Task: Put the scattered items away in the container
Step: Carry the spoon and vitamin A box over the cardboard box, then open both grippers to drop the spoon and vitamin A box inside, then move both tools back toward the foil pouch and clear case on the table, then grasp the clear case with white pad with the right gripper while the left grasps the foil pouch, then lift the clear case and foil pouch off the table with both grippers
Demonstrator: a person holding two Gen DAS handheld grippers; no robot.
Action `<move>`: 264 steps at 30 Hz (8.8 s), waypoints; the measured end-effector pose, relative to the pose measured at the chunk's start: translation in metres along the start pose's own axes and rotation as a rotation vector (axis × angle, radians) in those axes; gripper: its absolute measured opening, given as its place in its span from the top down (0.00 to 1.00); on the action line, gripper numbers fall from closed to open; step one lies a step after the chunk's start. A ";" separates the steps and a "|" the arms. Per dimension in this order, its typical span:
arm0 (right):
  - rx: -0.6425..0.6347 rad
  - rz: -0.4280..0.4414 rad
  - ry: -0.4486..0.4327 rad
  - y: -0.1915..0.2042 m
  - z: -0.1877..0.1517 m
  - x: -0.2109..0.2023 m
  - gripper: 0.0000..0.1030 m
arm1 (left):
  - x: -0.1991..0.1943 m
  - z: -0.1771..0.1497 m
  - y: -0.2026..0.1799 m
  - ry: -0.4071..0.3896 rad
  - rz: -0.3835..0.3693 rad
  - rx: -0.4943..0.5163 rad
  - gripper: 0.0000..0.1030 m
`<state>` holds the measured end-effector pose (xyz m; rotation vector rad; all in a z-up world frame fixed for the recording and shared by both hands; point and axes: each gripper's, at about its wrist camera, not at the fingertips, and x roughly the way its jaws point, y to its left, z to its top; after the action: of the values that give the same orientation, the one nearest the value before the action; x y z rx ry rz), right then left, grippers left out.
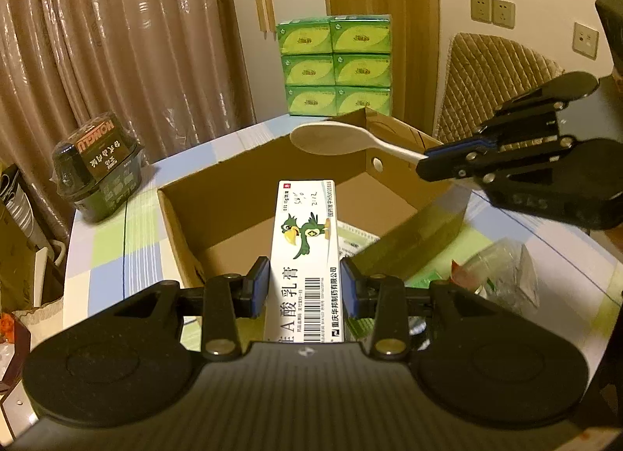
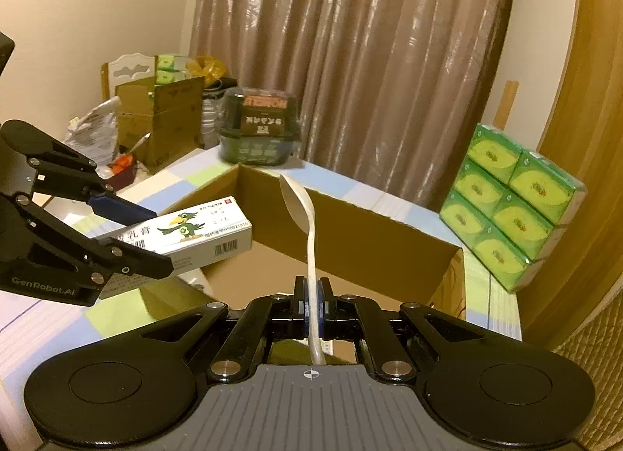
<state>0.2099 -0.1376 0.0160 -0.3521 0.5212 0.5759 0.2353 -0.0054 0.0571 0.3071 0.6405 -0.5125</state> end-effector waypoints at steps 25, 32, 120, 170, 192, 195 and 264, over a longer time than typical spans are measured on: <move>0.117 -0.051 0.031 -0.037 0.003 0.058 0.99 | 0.066 0.030 0.027 -0.003 0.003 -0.142 0.68; 0.130 -0.056 0.035 -0.044 -0.002 0.066 0.99 | 0.080 0.030 0.029 -0.020 0.032 -0.167 0.56; 0.171 -0.018 0.247 -0.032 -0.177 -0.055 0.09 | 0.011 -0.117 -0.087 0.168 -0.112 0.052 0.04; 0.344 0.035 0.336 -0.033 -0.191 -0.060 0.42 | 0.049 -0.104 -0.111 0.334 -0.248 0.071 0.04; 0.341 0.002 0.297 -0.028 -0.194 -0.061 0.42 | 0.108 -0.094 -0.112 0.502 -0.300 0.065 0.11; 0.345 0.001 0.294 -0.028 -0.195 -0.061 0.42 | 0.111 -0.096 -0.117 0.513 -0.294 0.080 0.13; 0.292 -0.051 0.071 -0.026 -0.093 -0.090 0.42 | 0.009 -0.020 -0.082 0.307 -0.212 0.106 0.50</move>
<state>0.1265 -0.2383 -0.0052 -0.1083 0.6531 0.4312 0.1871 -0.0688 0.0272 0.4254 0.9516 -0.7115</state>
